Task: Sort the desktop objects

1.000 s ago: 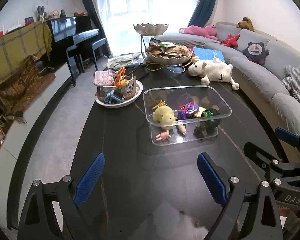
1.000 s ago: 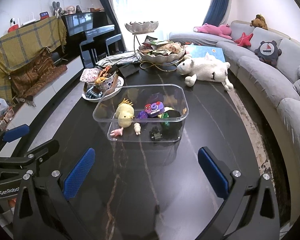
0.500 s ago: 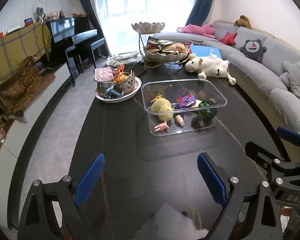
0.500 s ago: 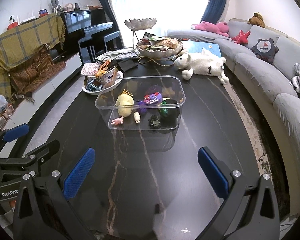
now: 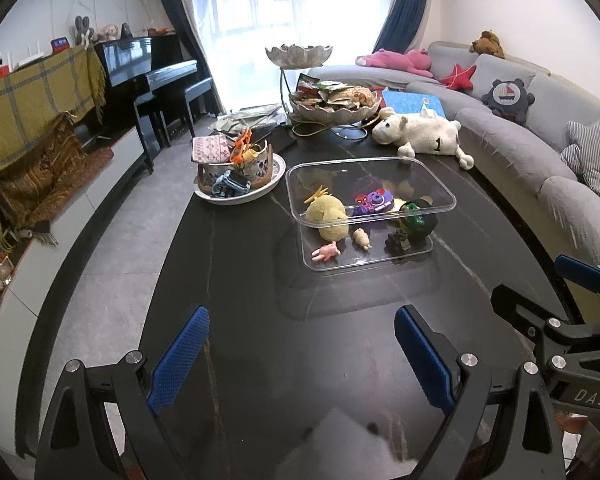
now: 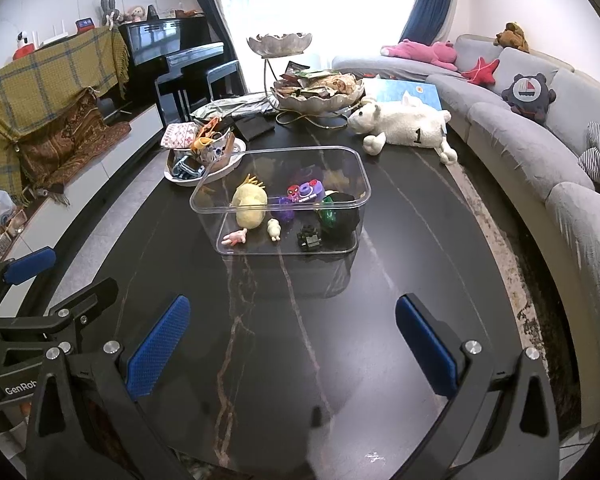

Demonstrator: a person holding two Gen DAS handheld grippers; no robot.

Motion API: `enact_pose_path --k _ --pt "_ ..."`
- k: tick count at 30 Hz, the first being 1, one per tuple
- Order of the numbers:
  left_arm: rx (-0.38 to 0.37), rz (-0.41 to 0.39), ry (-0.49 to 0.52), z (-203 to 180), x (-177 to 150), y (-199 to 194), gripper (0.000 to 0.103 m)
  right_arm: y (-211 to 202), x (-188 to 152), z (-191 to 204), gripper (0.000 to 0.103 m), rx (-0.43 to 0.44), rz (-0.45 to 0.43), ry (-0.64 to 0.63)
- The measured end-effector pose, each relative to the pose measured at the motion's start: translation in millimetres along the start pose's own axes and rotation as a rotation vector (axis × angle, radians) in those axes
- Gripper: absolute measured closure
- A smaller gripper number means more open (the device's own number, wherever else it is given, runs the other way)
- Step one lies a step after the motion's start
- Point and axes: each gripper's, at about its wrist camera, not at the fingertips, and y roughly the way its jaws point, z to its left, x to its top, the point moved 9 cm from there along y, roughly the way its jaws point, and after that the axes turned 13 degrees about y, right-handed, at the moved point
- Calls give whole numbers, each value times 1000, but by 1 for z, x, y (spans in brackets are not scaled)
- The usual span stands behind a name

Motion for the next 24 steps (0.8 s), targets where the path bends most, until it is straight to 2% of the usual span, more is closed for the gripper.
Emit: enact_pose_path --k 24 --pt "2 18 0 -3 -3 2 11 0 -3 -2 1 -15 5 -4"
